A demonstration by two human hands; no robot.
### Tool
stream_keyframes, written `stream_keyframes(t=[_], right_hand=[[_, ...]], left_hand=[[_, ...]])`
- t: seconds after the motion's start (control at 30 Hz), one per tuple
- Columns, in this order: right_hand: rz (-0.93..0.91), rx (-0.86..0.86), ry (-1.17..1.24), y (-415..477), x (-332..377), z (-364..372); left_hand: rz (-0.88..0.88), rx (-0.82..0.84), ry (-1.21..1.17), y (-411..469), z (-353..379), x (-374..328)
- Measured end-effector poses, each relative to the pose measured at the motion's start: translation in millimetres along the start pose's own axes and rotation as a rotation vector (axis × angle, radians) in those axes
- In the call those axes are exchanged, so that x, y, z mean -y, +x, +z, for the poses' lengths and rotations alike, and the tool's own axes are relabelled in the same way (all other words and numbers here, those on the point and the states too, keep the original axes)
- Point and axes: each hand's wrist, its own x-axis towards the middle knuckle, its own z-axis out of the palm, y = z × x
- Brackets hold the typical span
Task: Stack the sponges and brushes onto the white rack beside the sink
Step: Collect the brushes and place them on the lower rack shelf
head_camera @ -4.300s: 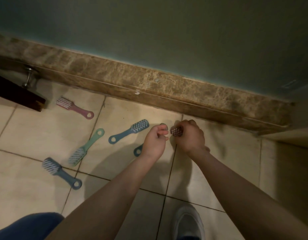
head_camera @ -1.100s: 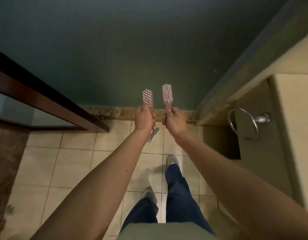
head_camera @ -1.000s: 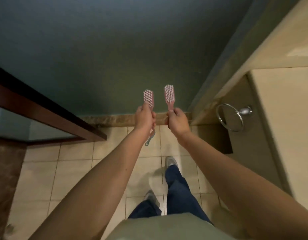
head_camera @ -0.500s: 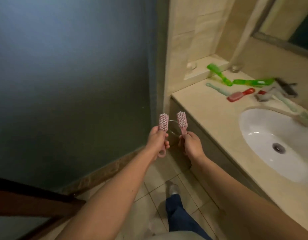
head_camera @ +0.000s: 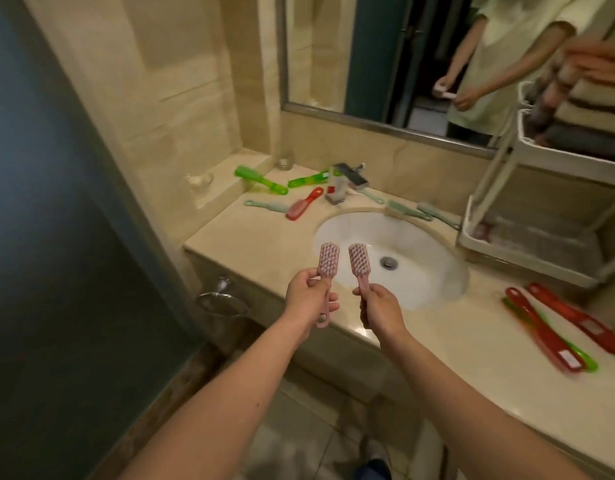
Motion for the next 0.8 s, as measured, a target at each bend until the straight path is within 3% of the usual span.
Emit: stream_keyframes(t=[0.27,0.43,0.8], right_hand=[[0.008,-0.215,0.185,44,-5,-126],[0.041,-0.332,0.182,84,-8,-202],[0.176,-0.405,0.137,176,-2,-321]], left_hand=[[0.000,0.189,0.081,22,142,-7],[0.011,0.320,0.159,39,230,-8],[-0.001,0.448,0.290,100,380,-20]])
